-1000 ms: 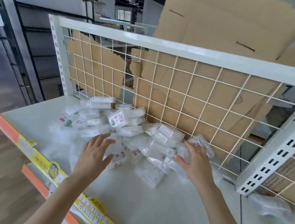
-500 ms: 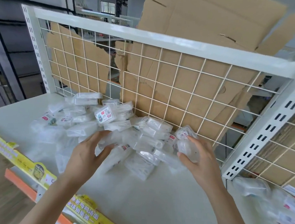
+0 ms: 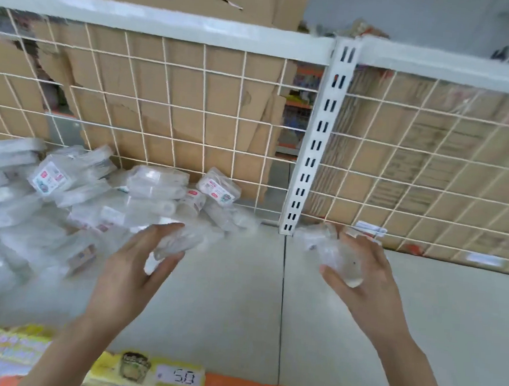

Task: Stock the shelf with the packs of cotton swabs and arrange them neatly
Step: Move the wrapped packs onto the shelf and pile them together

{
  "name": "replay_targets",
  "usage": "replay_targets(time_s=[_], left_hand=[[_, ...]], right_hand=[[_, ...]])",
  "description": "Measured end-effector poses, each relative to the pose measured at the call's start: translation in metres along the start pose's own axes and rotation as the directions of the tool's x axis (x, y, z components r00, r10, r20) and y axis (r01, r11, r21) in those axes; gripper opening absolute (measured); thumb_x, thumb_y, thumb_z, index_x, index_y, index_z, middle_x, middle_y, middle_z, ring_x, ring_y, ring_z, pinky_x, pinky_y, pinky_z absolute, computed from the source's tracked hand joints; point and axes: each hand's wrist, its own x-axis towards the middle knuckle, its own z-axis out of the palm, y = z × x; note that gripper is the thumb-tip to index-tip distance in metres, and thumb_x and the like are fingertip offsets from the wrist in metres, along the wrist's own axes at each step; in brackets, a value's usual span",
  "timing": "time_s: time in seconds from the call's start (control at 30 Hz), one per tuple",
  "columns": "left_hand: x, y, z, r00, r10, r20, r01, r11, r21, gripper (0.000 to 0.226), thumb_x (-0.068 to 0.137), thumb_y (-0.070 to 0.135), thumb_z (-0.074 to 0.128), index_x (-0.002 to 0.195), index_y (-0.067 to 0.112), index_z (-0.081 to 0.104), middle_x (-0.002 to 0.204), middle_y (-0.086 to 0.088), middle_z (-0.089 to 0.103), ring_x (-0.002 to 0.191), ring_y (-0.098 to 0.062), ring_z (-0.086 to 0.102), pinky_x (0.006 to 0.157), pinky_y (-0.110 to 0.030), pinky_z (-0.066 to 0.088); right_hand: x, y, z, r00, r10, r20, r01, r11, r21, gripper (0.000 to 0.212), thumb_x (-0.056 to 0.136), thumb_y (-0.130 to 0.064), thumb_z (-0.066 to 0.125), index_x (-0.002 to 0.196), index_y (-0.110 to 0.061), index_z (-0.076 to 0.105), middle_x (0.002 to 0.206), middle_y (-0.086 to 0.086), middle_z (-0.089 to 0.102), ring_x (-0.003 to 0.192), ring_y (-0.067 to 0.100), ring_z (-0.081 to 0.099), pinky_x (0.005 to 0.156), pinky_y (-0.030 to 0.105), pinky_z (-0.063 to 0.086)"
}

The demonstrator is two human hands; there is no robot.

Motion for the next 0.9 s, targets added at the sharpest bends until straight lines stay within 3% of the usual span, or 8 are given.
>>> replay_targets(time_s=[0.17, 0.27, 0.4, 0.53, 0.6, 0.73, 0.83, 0.9], left_hand=[[0.007, 0.051, 0.055, 0.996, 0.034, 0.082, -0.026, 0.995, -0.098, 0.022, 0.089, 0.043, 0.057, 0.111, 0.043, 0.054, 0.102, 0.034, 0.055, 0.079, 0.005, 0.054, 0.067, -0.004, 0.038], [0.009, 0.089, 0.090, 0.984, 0.103, 0.148, -0.080, 0.985, -0.154, 0.037, 0.083, 0.040, 0.050, 0.111, 0.062, 0.042, 0.104, 0.027, 0.058, 0.076, 0.015, 0.052, 0.059, -0.008, 0.040], [0.008, 0.138, 0.139, 0.964, 0.167, 0.208, -0.119, 0.967, -0.224, 0.040, 0.083, 0.045, 0.047, 0.111, 0.071, 0.037, 0.113, 0.033, 0.051, 0.091, 0.020, 0.049, 0.063, -0.010, 0.040], [0.003, 0.185, 0.181, 0.941, 0.226, 0.253, -0.155, 0.950, -0.272, 0.046, 0.083, 0.040, 0.049, 0.110, 0.075, 0.033, 0.111, 0.047, 0.045, 0.081, 0.019, 0.049, 0.071, -0.003, 0.036], [0.001, 0.204, 0.200, 0.932, 0.250, 0.263, -0.167, 0.939, -0.301, 0.046, 0.085, 0.040, 0.049, 0.111, 0.074, 0.033, 0.111, 0.048, 0.044, 0.088, 0.014, 0.048, 0.076, 0.001, 0.033], [-0.001, 0.231, 0.234, 0.912, 0.304, 0.277, -0.208, 0.922, -0.327, 0.028, 0.090, 0.046, 0.049, 0.115, 0.055, 0.045, 0.115, 0.046, 0.045, 0.099, 0.009, 0.048, 0.078, -0.007, 0.037], [0.000, 0.248, 0.253, 0.874, 0.371, 0.312, -0.253, 0.898, -0.359, 0.029, 0.087, 0.048, 0.044, 0.115, 0.050, 0.048, 0.115, 0.046, 0.044, 0.102, 0.014, 0.045, 0.084, 0.001, 0.029], [0.002, 0.257, 0.265, 0.851, 0.418, 0.318, -0.285, 0.876, -0.388, 0.033, 0.086, 0.050, 0.040, 0.117, 0.042, 0.049, 0.115, 0.044, 0.045, 0.102, 0.011, 0.047, 0.084, -0.006, 0.034]], right_hand=[[-0.036, 0.049, -0.069, 0.989, 0.118, -0.084, -0.127, 0.987, -0.100, 0.059, 0.074, -0.032, 0.077, 0.128, -0.026, 0.055, 0.134, 0.000, 0.046, 0.123, 0.019, 0.044, 0.085, 0.027, 0.037], [-0.059, 0.080, -0.115, 0.975, 0.172, -0.142, -0.190, 0.973, -0.128, 0.056, 0.076, -0.041, 0.073, 0.126, -0.027, 0.055, 0.134, 0.000, 0.045, 0.119, 0.019, 0.046, 0.082, 0.029, 0.037], [-0.090, 0.119, -0.169, 0.949, 0.235, -0.211, -0.273, 0.946, -0.175, 0.056, 0.073, -0.026, 0.079, 0.124, -0.025, 0.058, 0.130, 0.003, 0.048, 0.100, 0.020, 0.052, 0.077, 0.031, 0.039], [-0.119, 0.157, -0.215, 0.926, 0.285, -0.250, -0.335, 0.924, -0.187, 0.055, 0.072, -0.038, 0.076, 0.122, -0.022, 0.059, 0.128, 0.005, 0.050, 0.100, 0.023, 0.052, 0.081, 0.031, 0.037], [-0.130, 0.172, -0.235, 0.910, 0.305, -0.280, -0.364, 0.912, -0.189, 0.055, 0.072, -0.037, 0.076, 0.122, -0.021, 0.060, 0.128, 0.007, 0.050, 0.097, 0.023, 0.053, 0.080, 0.032, 0.038], [-0.152, 0.192, -0.265, 0.883, 0.344, -0.319, -0.419, 0.885, -0.204, 0.055, 0.074, -0.025, 0.078, 0.125, -0.023, 0.058, 0.131, 0.005, 0.048, 0.106, 0.024, 0.051, 0.082, 0.032, 0.037], [-0.172, 0.197, -0.279, 0.848, 0.382, -0.367, -0.472, 0.860, -0.196, 0.055, 0.075, -0.027, 0.077, 0.126, -0.026, 0.056, 0.133, 0.000, 0.046, 0.103, 0.015, 0.045, 0.081, 0.029, 0.035], [-0.183, 0.200, -0.286, 0.816, 0.409, -0.409, -0.515, 0.835, -0.194, 0.055, 0.075, -0.029, 0.077, 0.126, -0.027, 0.056, 0.133, -0.001, 0.046, 0.105, 0.013, 0.045, 0.078, 0.028, 0.036]])
